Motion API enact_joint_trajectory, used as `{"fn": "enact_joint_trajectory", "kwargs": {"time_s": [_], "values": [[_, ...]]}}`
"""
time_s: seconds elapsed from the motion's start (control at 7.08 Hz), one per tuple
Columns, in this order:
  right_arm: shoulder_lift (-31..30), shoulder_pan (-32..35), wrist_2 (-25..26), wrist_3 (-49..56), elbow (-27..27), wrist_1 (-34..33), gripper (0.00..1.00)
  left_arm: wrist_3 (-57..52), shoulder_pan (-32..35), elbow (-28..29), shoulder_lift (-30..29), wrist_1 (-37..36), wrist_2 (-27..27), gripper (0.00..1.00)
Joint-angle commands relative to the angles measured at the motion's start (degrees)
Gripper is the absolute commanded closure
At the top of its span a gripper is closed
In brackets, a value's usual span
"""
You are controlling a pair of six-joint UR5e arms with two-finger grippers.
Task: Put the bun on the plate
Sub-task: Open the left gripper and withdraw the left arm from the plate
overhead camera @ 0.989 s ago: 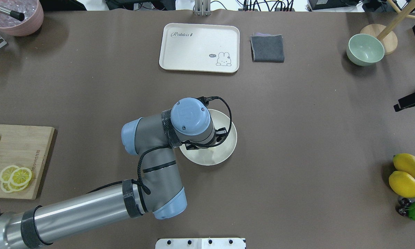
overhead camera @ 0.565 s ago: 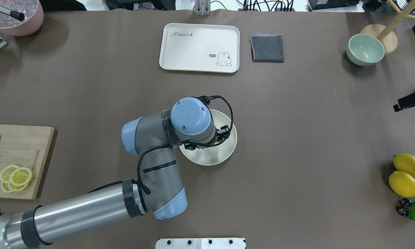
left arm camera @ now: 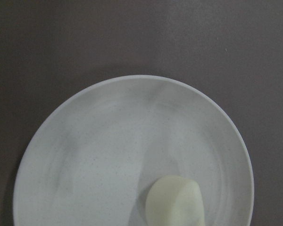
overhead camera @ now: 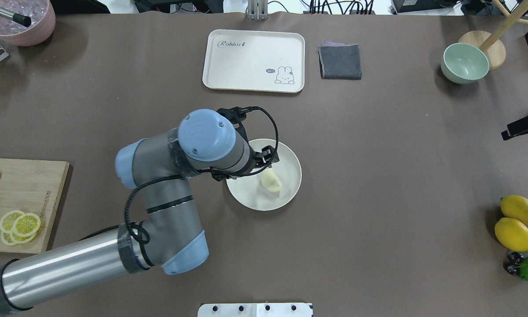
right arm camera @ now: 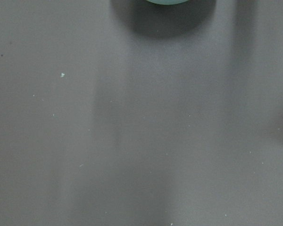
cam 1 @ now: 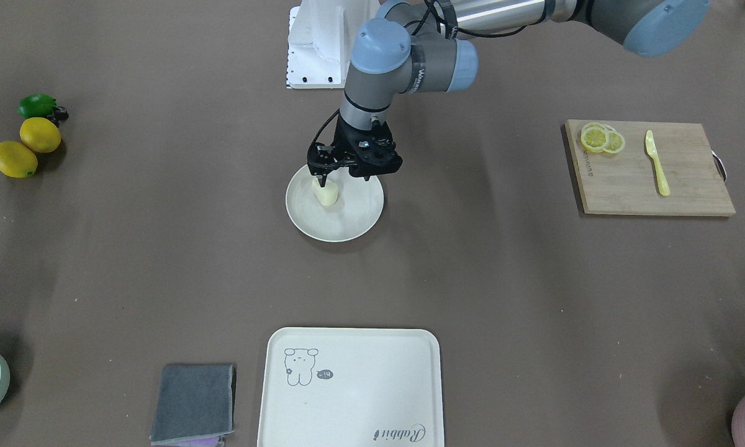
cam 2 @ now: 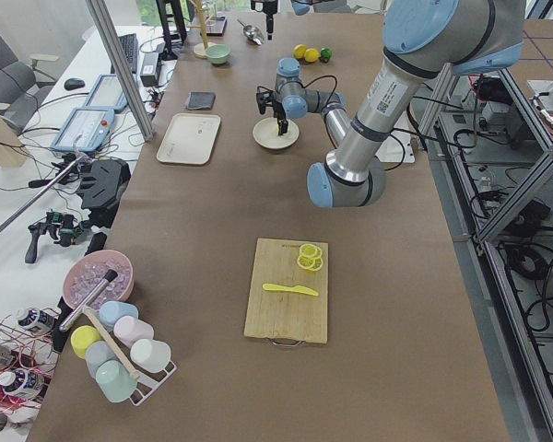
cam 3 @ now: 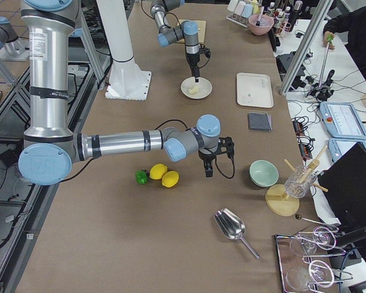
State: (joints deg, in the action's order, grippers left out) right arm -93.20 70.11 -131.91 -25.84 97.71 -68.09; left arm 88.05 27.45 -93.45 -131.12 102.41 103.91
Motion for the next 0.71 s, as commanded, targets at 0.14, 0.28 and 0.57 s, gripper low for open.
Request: {"fn": "enact_joint_trajectory", "kwargs": {"time_s": [0.14, 0.28, 0.57], "values": [[-0.05, 1.87, -0.01, 0.0, 0.2, -0.03, 0.0, -23.81, 14.41, -16.31, 12.61, -13.88, 10.56, 0.03], [-0.05, 2.66, -0.01, 0.18, 0.2, -0.03, 0.0, -34.16, 20.65, -17.81, 18.3, -13.9, 14.52, 0.03], [0.38, 5.72, -0.1, 8.47, 0.55, -6.39, 0.0, -57.87, 35.93, -20.62, 32.61, -13.38, 25.07, 0.03]]}}
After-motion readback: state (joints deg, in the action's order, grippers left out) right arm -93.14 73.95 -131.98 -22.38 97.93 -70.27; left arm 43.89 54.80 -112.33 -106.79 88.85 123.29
